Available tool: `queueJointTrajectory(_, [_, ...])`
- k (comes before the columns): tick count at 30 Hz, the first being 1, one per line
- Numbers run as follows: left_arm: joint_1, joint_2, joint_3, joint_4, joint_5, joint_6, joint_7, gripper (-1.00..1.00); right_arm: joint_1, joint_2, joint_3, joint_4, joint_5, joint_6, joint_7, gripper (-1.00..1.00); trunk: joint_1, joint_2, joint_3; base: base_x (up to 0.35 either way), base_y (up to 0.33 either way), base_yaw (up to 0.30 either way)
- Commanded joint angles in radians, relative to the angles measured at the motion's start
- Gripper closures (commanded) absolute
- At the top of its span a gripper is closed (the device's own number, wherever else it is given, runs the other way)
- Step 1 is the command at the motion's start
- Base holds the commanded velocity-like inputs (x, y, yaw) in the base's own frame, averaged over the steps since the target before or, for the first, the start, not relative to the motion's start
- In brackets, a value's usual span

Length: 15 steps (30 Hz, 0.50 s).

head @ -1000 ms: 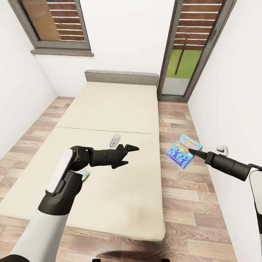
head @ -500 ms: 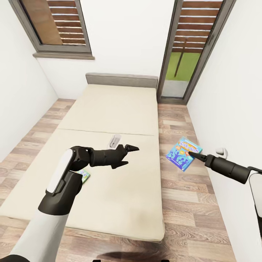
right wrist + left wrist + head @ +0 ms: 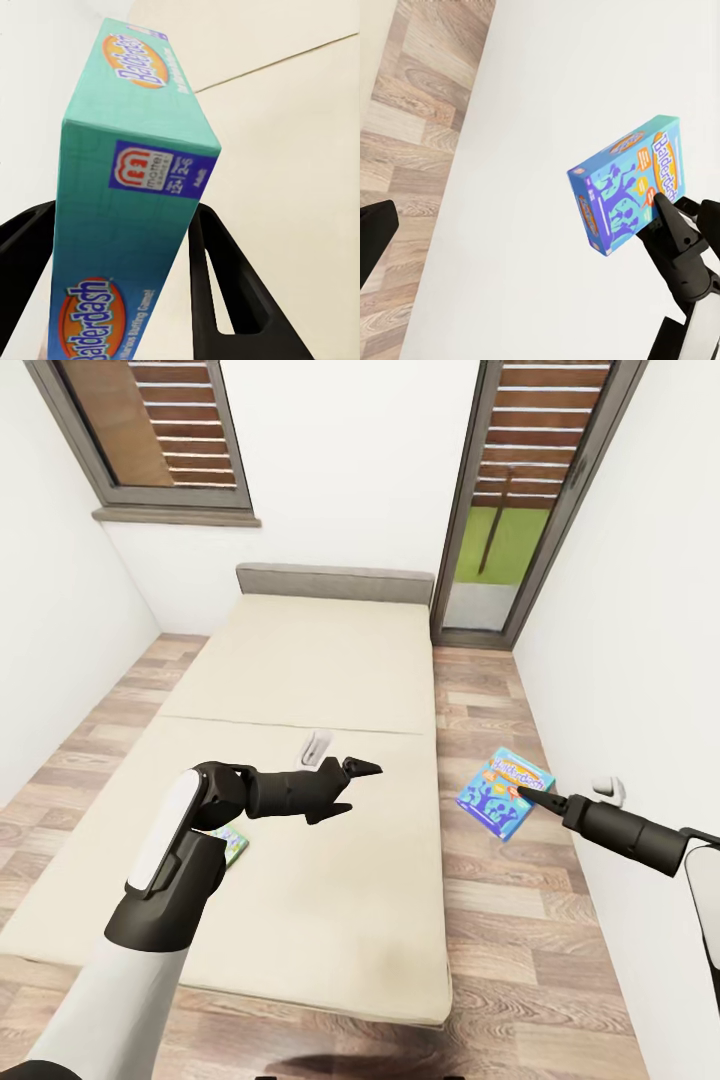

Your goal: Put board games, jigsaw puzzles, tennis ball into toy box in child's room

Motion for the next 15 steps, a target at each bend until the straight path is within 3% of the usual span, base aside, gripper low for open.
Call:
queueJointTrajectory(1, [-0.001, -0.001, 0.001, -0.001, 0.009, 0.001, 0.010, -1.00, -0.001, 0.000, -0.002, -0.001, 0.005, 0.005, 0.007, 1.00, 0.000, -0.001, 0.000, 0.000, 0.000, 0.000])
queueJointTrajectory(7, [0.000, -0.001, 0.000, -0.006, 0.009, 0.000, 0.010, -1.00, 0.000, -0.001, -0.002, -0.002, 0.006, 0.005, 0.008, 1.00, 0.000, -0.001, 0.008, 0.000, 0.000, 0.000])
queueJointTrajectory(15, [0.000, -0.001, 0.000, -0.009, 0.009, -0.001, 0.009, -1.00, 0.001, -0.001, -0.003, -0.006, 0.006, 0.005, 0.007, 1.00, -0.030, 0.055, 0.046, 0.000, 0.000, -0.019])
